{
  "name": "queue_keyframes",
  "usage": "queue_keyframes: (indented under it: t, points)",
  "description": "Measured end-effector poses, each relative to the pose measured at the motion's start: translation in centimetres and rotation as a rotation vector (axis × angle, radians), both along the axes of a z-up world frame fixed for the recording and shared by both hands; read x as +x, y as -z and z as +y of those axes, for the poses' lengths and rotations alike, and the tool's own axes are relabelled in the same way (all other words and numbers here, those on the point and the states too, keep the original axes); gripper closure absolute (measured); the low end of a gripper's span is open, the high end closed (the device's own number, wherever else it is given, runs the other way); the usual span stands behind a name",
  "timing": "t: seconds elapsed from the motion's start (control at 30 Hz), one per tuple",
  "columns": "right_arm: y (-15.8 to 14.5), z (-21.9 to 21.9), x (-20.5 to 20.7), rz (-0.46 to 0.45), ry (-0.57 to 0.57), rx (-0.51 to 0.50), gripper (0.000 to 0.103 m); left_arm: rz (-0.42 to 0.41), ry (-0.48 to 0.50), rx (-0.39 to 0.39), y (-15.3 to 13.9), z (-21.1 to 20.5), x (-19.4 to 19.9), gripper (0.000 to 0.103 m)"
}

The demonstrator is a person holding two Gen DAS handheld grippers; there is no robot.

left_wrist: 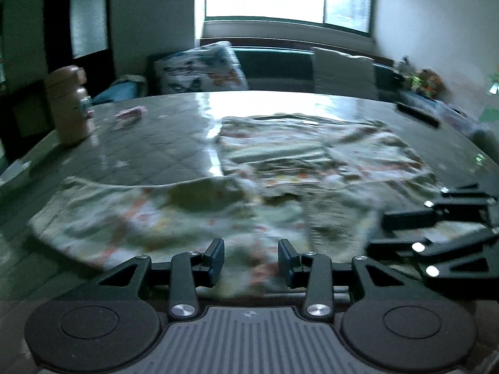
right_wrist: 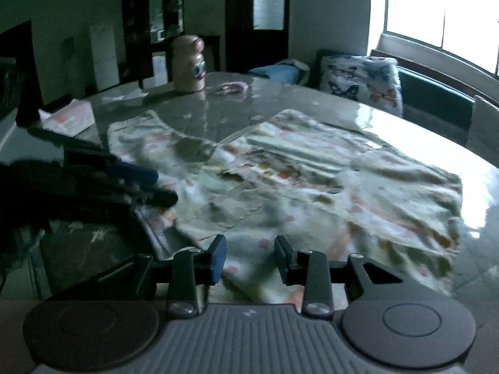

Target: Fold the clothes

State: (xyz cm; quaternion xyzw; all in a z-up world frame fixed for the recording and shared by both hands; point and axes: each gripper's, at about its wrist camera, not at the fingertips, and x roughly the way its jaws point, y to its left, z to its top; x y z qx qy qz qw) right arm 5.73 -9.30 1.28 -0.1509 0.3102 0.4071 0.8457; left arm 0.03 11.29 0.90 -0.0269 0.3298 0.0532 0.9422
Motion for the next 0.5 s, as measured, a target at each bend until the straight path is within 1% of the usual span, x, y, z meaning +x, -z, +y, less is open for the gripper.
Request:
queue_keyframes:
  t: [0.13,0.27,0.37,0.5]
  points:
    - [-0.3,0.7,-0.6,-0.024,-0.028,0.004,0.069,-0.009,-0.114,0.009,-0.4,2.8,-0.4,0.058]
    - [-0.1,1.2,-0.6,-0.015,-0.042,0.008,0.069,-0.01,-0.257,0.045,-0.4,6.0,-0.5,0.058]
    - [-0.1,1.3,-0.5,-0.011,-0.04,0.01,0.069,-0.003,-0.373,0.052,-0.2,8.9,-0.6,0.058]
    - [-0.2,1.2,-0.5,-0.008,-0.039,0.01,0.069,0.005,-0.497,0.053,0.0,12.4,-0.4,0.058]
